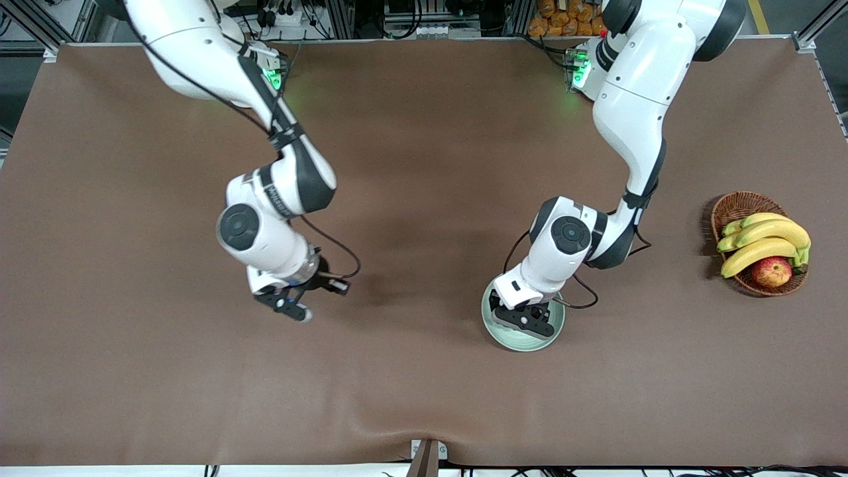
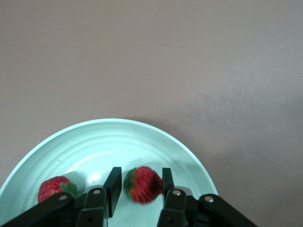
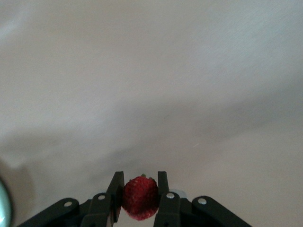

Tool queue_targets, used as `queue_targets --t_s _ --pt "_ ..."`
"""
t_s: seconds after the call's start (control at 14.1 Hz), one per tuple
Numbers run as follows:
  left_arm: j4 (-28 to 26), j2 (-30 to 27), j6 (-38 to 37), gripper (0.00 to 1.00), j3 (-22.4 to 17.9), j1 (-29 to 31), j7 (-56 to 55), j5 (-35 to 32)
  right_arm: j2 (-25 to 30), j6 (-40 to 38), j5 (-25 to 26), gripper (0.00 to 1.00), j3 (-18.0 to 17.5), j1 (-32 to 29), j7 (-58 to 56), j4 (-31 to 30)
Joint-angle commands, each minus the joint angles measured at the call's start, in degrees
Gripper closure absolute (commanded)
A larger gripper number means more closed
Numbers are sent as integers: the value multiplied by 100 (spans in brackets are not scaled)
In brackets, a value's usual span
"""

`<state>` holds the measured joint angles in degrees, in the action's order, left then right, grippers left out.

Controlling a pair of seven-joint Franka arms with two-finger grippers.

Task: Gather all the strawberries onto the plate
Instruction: 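Place the strawberry on the plate with the left gripper while the right gripper carries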

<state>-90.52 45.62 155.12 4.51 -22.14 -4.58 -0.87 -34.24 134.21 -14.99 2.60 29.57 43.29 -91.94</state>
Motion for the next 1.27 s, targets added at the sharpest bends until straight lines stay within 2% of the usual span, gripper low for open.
queue_targets --t_s 0.0,0.35,0.64,0.92,1.06,1.13,1.2 --pt "-281 -395 -192 0 58 130 -52 -98 -381 140 -127 100 65 417 512 413" --pt "-396 -746 -535 0 58 157 -87 -89 -1399 816 -127 100 56 980 1286 1335" --pt "-396 -879 -641 0 58 175 -104 -28 -2314 1142 -118 100 65 1341 1911 2451" --pt "-343 -870 -632 0 93 105 -297 165 -2456 1177 -118 99 65 1569 1964 2471" --pt "-299 -844 -606 0 163 61 -368 367 -2544 1387 -110 94 65 1579 1938 2471" --pt "-247 -835 -597 0 225 61 -386 481 -2570 1441 -83 79 65 1587 1903 2453" --pt "-194 -826 -588 0 278 52 -386 561 -2562 1441 -40 30 74 1587 1868 2436"
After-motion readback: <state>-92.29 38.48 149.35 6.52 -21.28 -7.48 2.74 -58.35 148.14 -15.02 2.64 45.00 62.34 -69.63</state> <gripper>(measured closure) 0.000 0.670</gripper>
